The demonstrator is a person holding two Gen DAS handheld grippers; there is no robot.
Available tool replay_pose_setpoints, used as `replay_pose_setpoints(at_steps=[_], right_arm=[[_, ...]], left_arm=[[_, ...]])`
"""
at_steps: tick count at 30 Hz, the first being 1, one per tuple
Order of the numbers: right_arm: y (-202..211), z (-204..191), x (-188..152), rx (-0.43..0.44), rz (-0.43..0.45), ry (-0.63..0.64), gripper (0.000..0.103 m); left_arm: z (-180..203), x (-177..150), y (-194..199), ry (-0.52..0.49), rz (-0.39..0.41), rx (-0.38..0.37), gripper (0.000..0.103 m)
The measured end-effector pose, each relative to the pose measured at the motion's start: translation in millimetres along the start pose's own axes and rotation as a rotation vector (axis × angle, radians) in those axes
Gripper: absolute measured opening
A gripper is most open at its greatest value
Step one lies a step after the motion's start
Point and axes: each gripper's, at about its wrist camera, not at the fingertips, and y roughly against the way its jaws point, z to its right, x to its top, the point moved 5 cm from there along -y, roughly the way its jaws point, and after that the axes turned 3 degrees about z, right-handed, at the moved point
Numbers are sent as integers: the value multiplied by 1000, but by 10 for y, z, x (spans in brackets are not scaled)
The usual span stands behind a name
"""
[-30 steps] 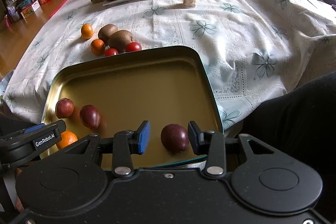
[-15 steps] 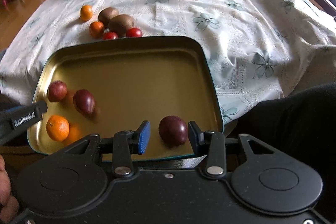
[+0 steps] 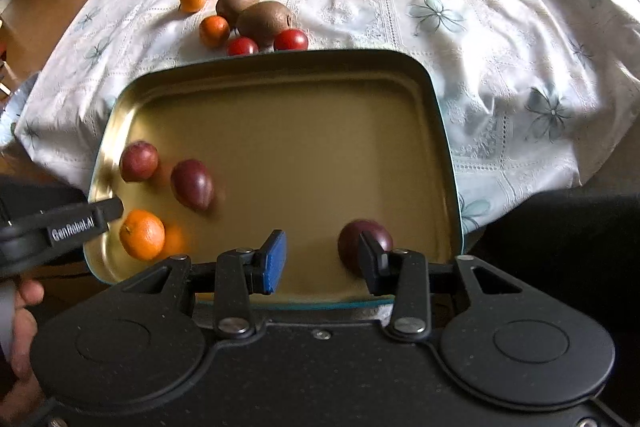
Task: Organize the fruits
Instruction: 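Move both open tools from the tray toward the fruits on the tablecloth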
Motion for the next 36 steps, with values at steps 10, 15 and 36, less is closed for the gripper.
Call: replay_pose_setpoints(at_steps=[10,15,36], right_arm=[[-69,11,426,1,11,20,49],[-125,25,609,7,22,17,49],[-666,50,1496,32,-9,-94,49]], left_arm=[[28,378,-51,-54,-31,-5,38],[8,687,-103,-68,-19,21,38],[316,1819,-727,-136,-12,-36,38]])
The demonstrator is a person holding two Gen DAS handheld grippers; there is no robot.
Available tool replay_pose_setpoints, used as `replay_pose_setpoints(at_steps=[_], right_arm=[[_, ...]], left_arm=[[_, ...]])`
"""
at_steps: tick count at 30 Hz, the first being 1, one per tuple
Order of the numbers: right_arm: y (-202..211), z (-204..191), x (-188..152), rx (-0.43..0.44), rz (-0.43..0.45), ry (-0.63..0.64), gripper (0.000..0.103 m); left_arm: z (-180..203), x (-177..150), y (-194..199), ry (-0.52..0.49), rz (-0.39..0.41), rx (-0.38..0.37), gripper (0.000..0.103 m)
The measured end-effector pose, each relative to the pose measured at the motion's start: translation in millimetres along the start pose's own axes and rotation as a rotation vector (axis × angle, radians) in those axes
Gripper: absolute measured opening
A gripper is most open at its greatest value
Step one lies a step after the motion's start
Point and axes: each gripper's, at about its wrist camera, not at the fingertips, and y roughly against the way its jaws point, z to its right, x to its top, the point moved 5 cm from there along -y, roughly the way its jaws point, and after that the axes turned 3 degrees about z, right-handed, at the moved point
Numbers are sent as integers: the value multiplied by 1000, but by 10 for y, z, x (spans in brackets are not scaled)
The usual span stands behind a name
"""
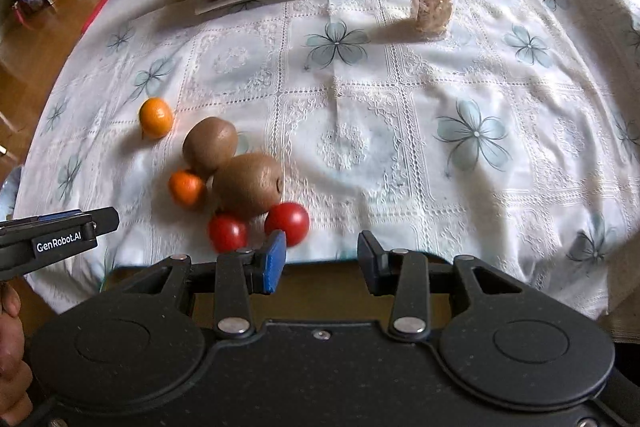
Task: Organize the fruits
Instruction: 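Move both open tools from the tray toward the fruits on the tablecloth, then grasp a mandarin with the left tool while the right tool grasps a red tomato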
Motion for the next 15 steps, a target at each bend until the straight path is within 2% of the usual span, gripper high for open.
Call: replay_pose_setpoints(at_steps=[5,11,15], right_arm=[[-191,-50,80,15,-47,-16,49],[-399,-88,95,25,-82,-34,49],[-488,-112,99,39,-88,-55,50]], left_arm=[[31,82,-143,16,9,-44,38],[-47,78,-263,39,7,-32,38],[-113,87,-320,88,-18,-54,38]])
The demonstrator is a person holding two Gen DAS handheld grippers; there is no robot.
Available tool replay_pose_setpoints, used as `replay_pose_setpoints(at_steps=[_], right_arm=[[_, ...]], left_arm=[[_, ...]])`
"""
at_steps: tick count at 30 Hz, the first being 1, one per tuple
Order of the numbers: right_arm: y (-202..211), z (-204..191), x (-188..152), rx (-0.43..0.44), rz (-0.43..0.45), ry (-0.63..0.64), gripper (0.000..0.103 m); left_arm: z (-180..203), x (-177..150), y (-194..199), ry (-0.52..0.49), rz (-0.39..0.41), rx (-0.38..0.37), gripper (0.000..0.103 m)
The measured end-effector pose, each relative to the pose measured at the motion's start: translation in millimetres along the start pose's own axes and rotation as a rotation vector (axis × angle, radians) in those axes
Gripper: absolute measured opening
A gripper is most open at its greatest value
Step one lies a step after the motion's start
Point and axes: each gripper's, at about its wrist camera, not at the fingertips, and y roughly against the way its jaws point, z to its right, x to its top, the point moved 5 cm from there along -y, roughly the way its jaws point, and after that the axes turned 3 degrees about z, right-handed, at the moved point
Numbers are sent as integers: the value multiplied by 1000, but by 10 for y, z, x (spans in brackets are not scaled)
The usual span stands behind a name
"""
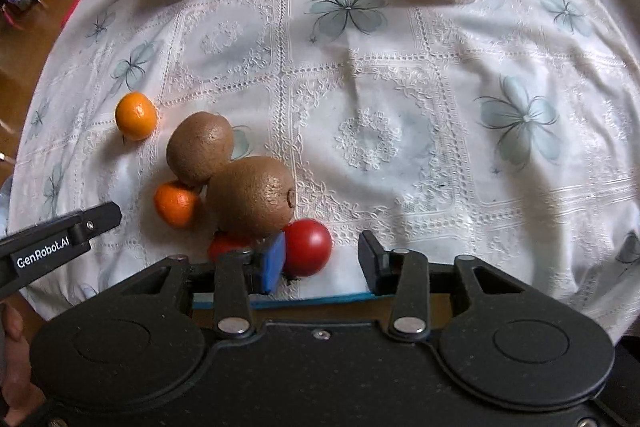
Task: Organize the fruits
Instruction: 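Grasp a mandarin with the left tool while the right tool grasps a red tomato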
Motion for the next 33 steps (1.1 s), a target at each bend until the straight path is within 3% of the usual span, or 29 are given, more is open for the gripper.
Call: replay_pose_setpoints(at_steps=[8,14,16,21,33], right_arm=[[-94,-130,-20,21,-25,23,51],[-164,-188,-105,-15,-37,64,50],[-163,-175,-116,-19,-35,58,45],[-94,-105,-94,6,-20,33,45],[117,48,18,-17,63,4,45]], left_arm=[[39,19,-5,20,4,-40,38],[114,14,0,26,7,-91,38],[160,4,-14,21,3,-109,38],[302,-24,-59,-6,-6,-144,38],[466,-23,-273,-26,-21,-113,40]])
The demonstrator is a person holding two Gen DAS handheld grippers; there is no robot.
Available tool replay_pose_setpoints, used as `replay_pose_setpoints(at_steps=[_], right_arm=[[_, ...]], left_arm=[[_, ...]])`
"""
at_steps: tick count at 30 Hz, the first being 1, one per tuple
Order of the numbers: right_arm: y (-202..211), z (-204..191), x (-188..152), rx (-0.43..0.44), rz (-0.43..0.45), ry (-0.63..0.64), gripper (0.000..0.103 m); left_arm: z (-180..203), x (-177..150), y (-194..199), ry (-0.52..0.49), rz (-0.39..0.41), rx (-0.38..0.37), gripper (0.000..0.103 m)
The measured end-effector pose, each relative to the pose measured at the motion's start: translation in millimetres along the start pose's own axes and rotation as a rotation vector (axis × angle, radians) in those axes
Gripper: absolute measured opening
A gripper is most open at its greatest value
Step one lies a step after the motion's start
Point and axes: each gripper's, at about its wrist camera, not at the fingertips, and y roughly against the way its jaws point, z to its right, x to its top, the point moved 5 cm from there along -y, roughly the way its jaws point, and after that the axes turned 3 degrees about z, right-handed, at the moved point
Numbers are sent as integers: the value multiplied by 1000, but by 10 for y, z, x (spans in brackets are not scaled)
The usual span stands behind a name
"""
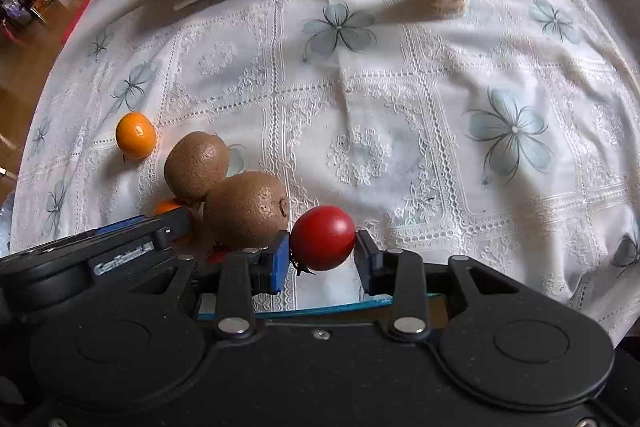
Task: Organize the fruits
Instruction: 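Grasp a mandarin with the left tool while the right tool grasps a red tomato, then carry the mandarin with the left tool while the right tool carries the tomato over the tray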
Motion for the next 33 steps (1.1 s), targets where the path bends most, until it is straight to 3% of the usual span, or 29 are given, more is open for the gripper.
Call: replay_pose_setpoints(at_steps=[6,12,22,26,33], right_arm=[[55,-25,-4,-13,31,39,45],[85,27,11,-15,47,28,45],[409,176,-28,-14,157,8,45],[579,220,-122,-31,221,25,45],[831,330,-597,-36,271,41,45]], left_arm=[[8,-23,-178,9,-30,26,40],[27,-17,-157,16,4,31,36],[-32,-21,531,26,162,6,36],[-83,-208,781,25,192,-6,36],[-155,-794,1012,58,164,-55,36]])
